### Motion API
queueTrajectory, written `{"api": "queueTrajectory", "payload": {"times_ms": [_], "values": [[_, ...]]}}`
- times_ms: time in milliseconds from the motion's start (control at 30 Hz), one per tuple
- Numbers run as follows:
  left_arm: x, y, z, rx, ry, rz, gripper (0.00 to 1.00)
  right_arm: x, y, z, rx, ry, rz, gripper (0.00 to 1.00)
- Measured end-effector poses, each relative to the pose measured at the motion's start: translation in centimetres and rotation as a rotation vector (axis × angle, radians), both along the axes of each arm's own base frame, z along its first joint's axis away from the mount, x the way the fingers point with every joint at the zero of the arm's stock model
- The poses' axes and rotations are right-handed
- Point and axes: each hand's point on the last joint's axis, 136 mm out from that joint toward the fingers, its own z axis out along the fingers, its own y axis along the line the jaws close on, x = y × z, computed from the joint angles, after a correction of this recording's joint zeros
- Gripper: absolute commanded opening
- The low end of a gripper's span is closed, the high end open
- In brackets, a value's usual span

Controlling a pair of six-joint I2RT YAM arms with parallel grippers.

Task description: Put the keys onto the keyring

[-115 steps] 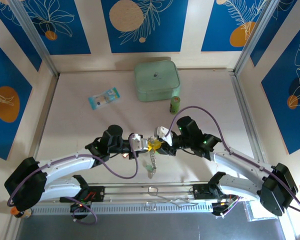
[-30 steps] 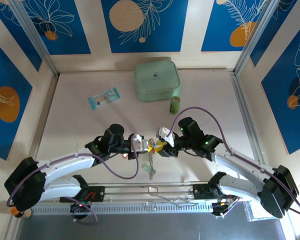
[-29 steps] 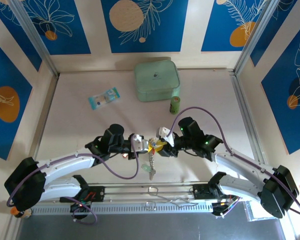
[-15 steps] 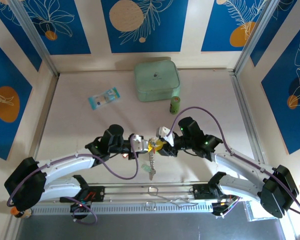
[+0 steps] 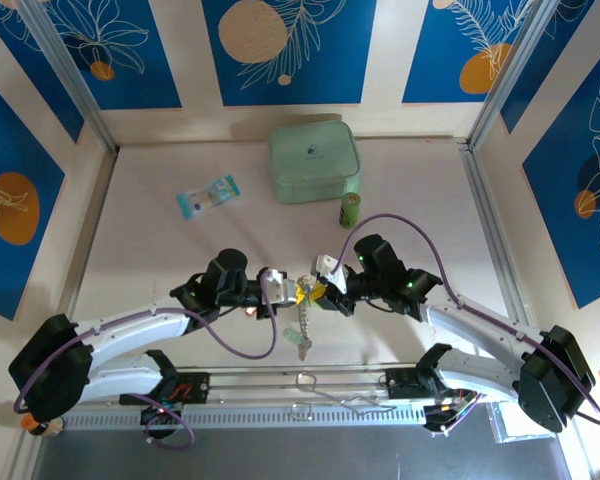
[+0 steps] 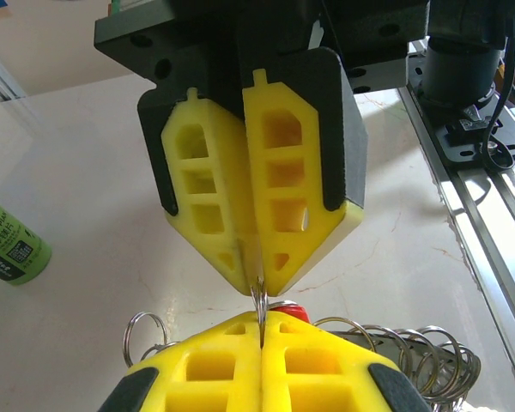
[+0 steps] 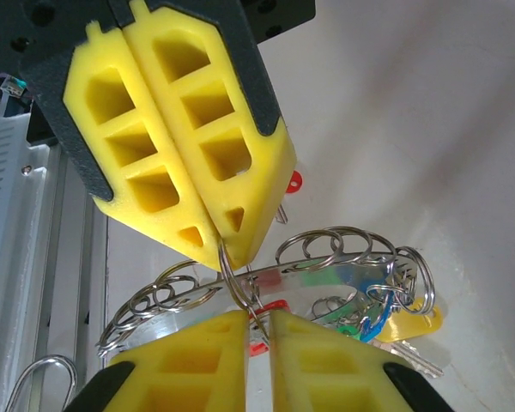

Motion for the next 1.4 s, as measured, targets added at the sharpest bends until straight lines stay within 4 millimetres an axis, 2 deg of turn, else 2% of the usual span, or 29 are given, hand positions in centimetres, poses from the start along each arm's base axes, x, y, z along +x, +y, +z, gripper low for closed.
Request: {"api": "queueTrajectory", "payload": {"times_ms": [267, 467, 633, 667, 833, 900, 1000, 1267, 1400], "values": [[0.0, 0.0, -0.1, 0.001, 0.005, 0.002, 0.0, -0.1, -0.1, -0.1, -0.004, 0.001, 0.003, 0.0], [0.0, 0.0, -0.1, -0.003, 0.012, 0.005, 0.0, -0.1, -0.1, -0.3, -0.009, 0.006, 0.002, 0.0], [-0.1, 0.1, -0.2, -0.002, 0.015, 0.005, 0.0, -0.2, 0.2, -1.4, -0.036, 0.034, 0.013, 0.0], [-0.1, 0.1, -0.2, -0.002, 0.016, 0.003, 0.0, -0.2, 0.2, -1.5, -0.038, 0.036, 0.014, 0.0], [-0.1, 0.0, -0.1, -0.007, 0.014, 0.004, 0.0, -0.2, 0.2, -0.8, -0.021, 0.019, 0.01, 0.21], [-0.1, 0.0, -0.1, -0.007, 0.014, 0.003, 0.0, -0.3, 0.1, -0.2, -0.003, 0.003, 0.009, 0.23], [-0.1, 0.0, -0.1, -0.008, 0.014, 0.003, 0.0, -0.4, 0.1, 0.3, 0.018, -0.015, 0.007, 0.24], [-0.1, 0.0, -0.1, -0.008, 0.014, 0.003, 0.0, -0.1, 0.5, 0.1, 0.029, -0.007, 0.013, 0.22], [-0.1, 0.0, -0.1, -0.008, 0.014, 0.004, 0.0, -0.1, 0.9, 0.2, 0.044, 0.0, 0.018, 0.15]]}}
